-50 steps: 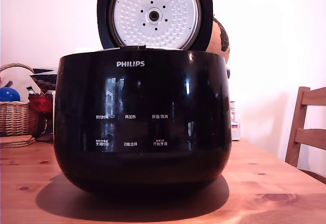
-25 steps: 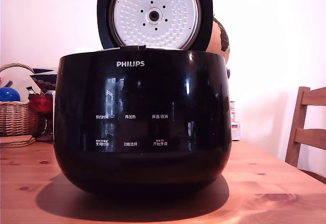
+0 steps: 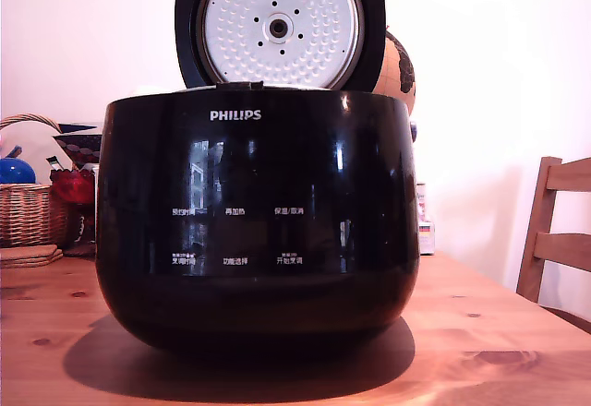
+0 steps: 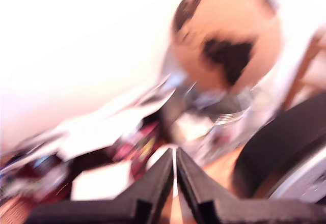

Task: Close the rice cooker by pressing the lid down with medium force

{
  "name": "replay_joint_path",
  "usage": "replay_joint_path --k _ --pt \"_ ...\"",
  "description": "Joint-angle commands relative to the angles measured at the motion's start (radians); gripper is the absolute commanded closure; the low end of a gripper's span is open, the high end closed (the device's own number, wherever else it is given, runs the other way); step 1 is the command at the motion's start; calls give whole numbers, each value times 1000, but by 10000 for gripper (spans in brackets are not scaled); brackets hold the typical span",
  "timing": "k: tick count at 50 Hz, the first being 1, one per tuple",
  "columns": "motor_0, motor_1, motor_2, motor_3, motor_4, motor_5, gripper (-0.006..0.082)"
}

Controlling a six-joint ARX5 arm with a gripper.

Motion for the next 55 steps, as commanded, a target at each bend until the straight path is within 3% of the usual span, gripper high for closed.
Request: replay_joint_path --k 1,23,55 --pt "-16 51 -9 30 19 -17 786" --pt "-77 180 -7 106 162 -175 786" --pt "-122 226 -7 66 264 -219 786"
